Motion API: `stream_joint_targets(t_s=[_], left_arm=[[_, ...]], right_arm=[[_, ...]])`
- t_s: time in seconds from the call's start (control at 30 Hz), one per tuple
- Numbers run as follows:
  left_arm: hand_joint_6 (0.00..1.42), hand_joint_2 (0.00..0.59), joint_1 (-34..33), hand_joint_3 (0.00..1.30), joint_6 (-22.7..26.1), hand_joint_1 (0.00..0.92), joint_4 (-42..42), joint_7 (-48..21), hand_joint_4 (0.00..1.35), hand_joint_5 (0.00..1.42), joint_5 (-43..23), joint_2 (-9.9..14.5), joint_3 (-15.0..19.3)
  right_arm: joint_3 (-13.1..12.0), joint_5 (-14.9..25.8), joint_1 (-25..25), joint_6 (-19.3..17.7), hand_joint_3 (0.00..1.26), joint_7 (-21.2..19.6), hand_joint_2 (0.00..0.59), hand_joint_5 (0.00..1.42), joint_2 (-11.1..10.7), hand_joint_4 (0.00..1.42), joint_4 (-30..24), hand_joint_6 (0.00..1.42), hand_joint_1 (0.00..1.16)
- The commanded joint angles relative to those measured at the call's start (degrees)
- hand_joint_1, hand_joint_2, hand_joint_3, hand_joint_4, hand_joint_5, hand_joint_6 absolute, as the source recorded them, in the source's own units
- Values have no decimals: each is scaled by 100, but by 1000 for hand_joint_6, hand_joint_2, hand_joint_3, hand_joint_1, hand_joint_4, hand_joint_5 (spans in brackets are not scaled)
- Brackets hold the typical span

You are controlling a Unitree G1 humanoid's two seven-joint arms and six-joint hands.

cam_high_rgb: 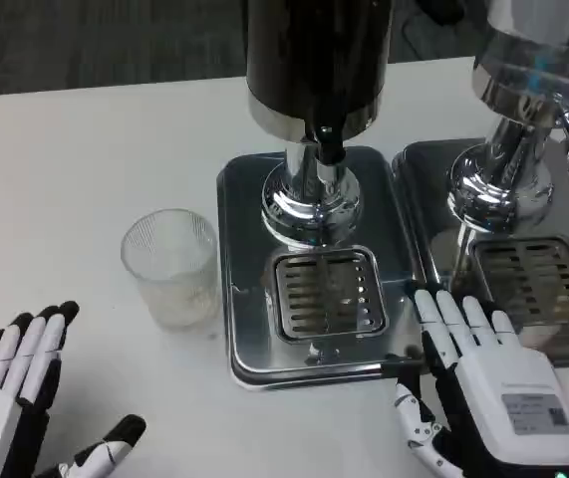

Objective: Grasp the cup under the faucet to collect the drink, then remove the cup.

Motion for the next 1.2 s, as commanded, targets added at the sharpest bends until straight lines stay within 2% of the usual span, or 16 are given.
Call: stream_joint_targets(t_s=[0.03, 0.27, 0.5, 0.77, 0.93, 1.2], left_arm=[[0, 137, -88, 0, -202, 0, 214, 194, 0, 0, -5, 116, 134], [0, 85, -753, 0, -607, 0, 1010, 199, 0, 0, -374, 49, 183], [0, 70, -1426, 0, -987, 0, 1645, 126, 0, 0, -795, -78, 132], [0, 59, -2349, 0, -1475, 0, 2601, -623, 0, 0, -1521, -387, 17], [0, 51, -2785, 0, -1644, 74, 2971, -867, 0, 53, -1596, -543, -90], [0, 44, -3333, 0, -1685, 90, 3568, -941, 0, 71, -1395, -635, -395]], right_arm=[[74, -100, 100, 107, 0, -29, 541, 0, 73, 0, -72, 0, 0], [133, -109, 105, 164, 0, -132, 543, 0, 186, 0, 28, 0, 0], [179, -139, 50, 220, 0, -212, 554, 0, 281, 0, 135, 0, 0], [198, -129, 33, 274, 0, -213, 558, 0, 331, 0, 165, 0, 0], [219, -139, 15, 311, 0, -235, 558, 0, 358, 0, 182, 0, 0], [215, -102, 20, 334, 0, -230, 549, 0, 346, 0, 177, 0, 0]])
